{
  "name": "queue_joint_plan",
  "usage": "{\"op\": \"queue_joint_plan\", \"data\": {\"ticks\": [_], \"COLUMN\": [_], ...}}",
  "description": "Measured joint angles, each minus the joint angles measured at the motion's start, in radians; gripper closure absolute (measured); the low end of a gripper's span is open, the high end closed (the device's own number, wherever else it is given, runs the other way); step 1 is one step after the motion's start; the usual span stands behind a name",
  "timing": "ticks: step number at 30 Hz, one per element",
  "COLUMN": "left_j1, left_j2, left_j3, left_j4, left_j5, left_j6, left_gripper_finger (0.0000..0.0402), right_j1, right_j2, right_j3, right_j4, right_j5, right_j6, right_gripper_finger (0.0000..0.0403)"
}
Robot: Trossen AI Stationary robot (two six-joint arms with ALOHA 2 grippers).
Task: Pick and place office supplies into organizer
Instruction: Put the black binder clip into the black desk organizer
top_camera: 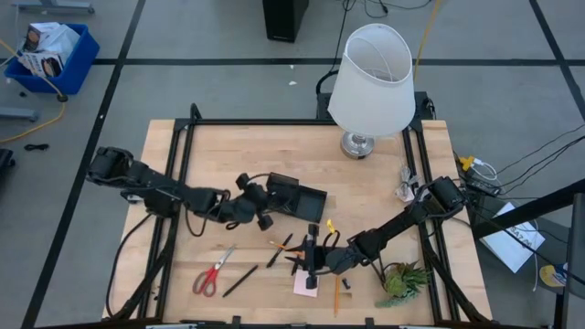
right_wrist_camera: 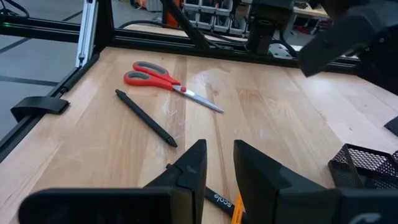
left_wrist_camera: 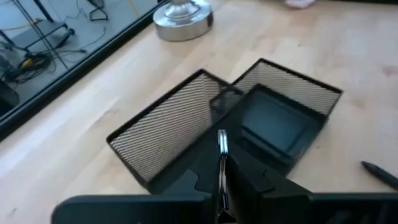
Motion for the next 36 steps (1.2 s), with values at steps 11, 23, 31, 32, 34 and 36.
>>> {"op": "queue_joint_plan", "data": {"ticks": [11, 23, 31, 32, 34, 36], "left_j1": [0.040, 0.005, -0.070, -0.080, -0.102, -0.120], "left_j2": [0.000, 0.000, 0.000, 0.000, 0.000, 0.000], "left_j3": [-0.056, -0.056, -0.056, -0.056, -0.056, -0.056], "left_j4": [0.064, 0.066, 0.079, 0.078, 0.080, 0.093], "left_j5": [0.065, 0.159, 0.148, 0.152, 0.164, 0.176], "left_j6": [-0.030, -0.091, -0.151, -0.160, -0.172, -0.175], "left_gripper_finger": [0.0386, 0.0351, 0.0360, 0.0357, 0.0351, 0.0343], "right_j1": [0.000, 0.002, 0.041, 0.054, 0.089, 0.126], "right_j2": [0.000, 0.000, -0.095, -0.111, -0.138, -0.161], "right_j3": [0.000, 0.000, 0.000, 0.000, 0.000, 0.000], "right_j4": [-0.006, -0.015, -0.277, -0.318, -0.380, -0.412], "right_j5": [0.000, -0.005, 0.118, 0.143, 0.189, 0.222], "right_j6": [0.000, 0.029, 0.107, 0.119, 0.170, 0.220], "right_gripper_finger": [0.0330, 0.0330, 0.0307, 0.0300, 0.0284, 0.0267]}}
